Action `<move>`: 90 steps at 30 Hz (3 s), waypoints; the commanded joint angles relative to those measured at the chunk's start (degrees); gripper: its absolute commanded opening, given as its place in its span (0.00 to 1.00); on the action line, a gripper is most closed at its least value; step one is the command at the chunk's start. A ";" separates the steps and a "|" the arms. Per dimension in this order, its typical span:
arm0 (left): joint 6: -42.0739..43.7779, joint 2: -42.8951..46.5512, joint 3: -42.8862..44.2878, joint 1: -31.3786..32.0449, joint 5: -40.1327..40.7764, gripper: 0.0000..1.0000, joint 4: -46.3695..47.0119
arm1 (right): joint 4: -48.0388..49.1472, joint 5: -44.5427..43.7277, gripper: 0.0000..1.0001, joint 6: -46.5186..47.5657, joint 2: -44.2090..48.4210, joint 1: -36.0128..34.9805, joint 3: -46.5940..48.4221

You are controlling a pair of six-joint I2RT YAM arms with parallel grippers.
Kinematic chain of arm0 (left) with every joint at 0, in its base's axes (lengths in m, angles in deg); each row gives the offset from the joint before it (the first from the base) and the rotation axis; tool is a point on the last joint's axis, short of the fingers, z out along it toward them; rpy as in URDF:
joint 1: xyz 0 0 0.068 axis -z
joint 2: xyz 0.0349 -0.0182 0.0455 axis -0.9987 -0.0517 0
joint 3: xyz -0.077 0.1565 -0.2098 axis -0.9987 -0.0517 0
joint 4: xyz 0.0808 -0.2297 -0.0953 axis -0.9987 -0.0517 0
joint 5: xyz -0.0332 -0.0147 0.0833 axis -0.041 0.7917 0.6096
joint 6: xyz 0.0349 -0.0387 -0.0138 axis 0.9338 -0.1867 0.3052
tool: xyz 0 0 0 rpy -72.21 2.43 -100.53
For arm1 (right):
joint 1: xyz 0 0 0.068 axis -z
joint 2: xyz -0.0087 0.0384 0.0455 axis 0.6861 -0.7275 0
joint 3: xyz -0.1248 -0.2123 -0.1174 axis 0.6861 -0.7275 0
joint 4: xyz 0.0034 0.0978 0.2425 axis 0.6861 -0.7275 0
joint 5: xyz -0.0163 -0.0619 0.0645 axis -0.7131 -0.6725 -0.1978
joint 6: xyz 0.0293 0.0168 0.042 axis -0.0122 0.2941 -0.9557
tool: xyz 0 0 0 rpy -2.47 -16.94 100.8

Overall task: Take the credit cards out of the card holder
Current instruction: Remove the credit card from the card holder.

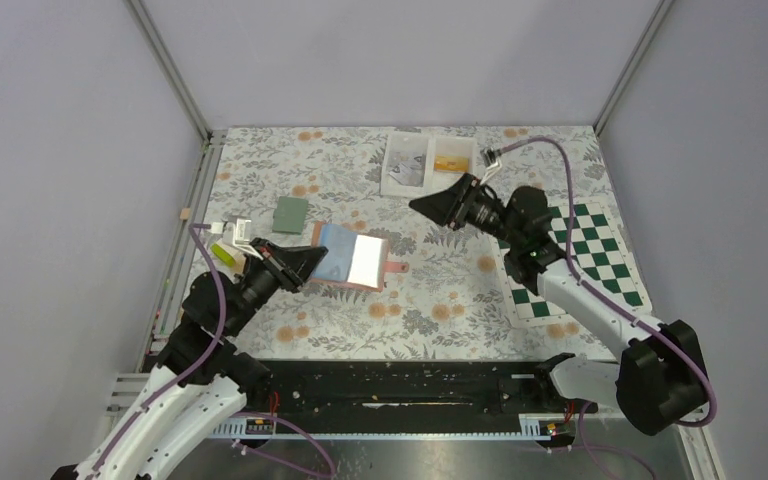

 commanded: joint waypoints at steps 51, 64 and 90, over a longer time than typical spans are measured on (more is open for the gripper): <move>-23.84 -8.18 -8.73 0.19 -11.55 0.00 39.62 | 19.30 -4.60 0.27 -23.11 3.93 -20.46 -10.72; -28.39 -7.92 -10.54 0.17 -11.86 0.00 42.12 | 25.57 -4.82 0.21 -24.23 1.75 -20.47 -11.25; -14.40 -11.60 -4.72 0.17 -25.49 0.00 33.90 | -36.52 -4.84 0.83 22.57 18.35 -20.37 8.57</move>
